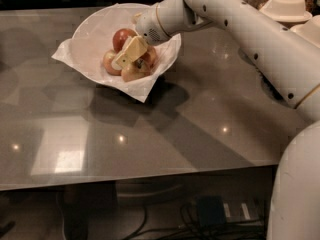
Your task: Pick apple from white bowl
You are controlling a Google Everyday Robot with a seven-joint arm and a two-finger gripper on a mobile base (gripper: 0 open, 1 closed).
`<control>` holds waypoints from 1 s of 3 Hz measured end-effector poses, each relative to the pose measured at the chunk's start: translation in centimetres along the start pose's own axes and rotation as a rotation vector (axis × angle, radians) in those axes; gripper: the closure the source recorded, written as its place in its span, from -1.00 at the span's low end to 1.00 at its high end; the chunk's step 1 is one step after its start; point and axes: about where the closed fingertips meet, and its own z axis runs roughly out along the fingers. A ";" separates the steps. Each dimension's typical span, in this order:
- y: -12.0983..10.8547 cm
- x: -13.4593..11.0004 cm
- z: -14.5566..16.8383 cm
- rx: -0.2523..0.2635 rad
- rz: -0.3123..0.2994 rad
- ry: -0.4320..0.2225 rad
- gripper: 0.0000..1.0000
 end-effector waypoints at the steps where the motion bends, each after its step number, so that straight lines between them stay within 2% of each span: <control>1: 0.0 0.1 0.4 -0.006 0.004 -0.002 -1.00; 2: 0.1 0.3 0.7 -0.009 0.007 -0.002 -0.64; 3: 0.1 0.4 0.8 -0.010 0.011 -0.002 -0.16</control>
Offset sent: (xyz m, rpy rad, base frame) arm 0.0047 0.0047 -0.0138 0.0086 0.0262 -0.0005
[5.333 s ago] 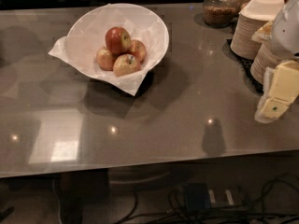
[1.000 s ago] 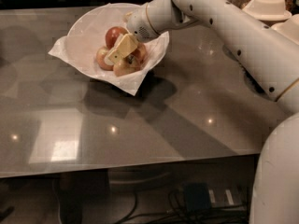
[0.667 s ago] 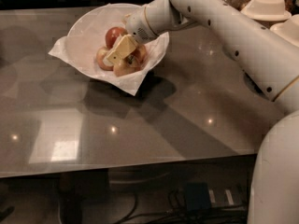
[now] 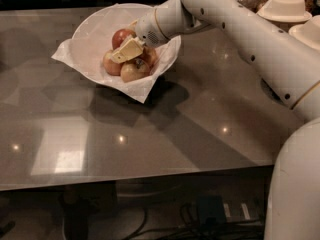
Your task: Pick apple from white bowl
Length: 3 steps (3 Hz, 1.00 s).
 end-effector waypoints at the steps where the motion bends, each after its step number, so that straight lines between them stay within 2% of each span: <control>1: 0.0 0.1 -0.1 0.002 0.004 -0.001 0.30; 2: 0.1 0.2 -0.7 0.013 0.006 -0.005 0.77; 3: 0.2 0.0 -1.5 0.024 0.001 -0.012 1.00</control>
Offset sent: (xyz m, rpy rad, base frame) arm -0.0052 -0.0197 0.0078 0.0122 -0.0149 -0.0340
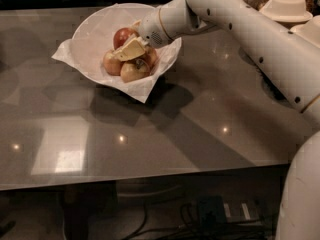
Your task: Pick apple from white bowl
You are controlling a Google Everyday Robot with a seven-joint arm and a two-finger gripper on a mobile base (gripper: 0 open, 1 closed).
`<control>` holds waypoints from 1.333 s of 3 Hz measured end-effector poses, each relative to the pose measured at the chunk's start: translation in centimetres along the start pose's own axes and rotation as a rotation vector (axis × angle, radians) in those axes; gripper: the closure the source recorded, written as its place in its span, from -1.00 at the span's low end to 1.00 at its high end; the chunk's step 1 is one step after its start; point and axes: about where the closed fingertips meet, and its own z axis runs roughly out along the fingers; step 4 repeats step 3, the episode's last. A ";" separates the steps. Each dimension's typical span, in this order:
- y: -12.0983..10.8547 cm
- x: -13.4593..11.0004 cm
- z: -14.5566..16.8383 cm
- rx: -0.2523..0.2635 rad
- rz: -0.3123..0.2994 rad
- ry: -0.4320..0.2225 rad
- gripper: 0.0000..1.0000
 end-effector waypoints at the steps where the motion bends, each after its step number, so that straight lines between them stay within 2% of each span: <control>1: 0.2 -1.1 -2.6 0.030 -0.029 -0.031 1.00; 2: 0.7 -1.9 -6.6 0.050 -0.066 -0.044 1.00; 3: 1.8 -2.3 -11.1 0.064 -0.098 -0.024 1.00; 4: 1.8 -2.3 -11.1 0.064 -0.098 -0.024 1.00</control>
Offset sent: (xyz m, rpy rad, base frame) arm -0.0463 -0.0813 0.0802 0.0275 -0.1456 -0.0051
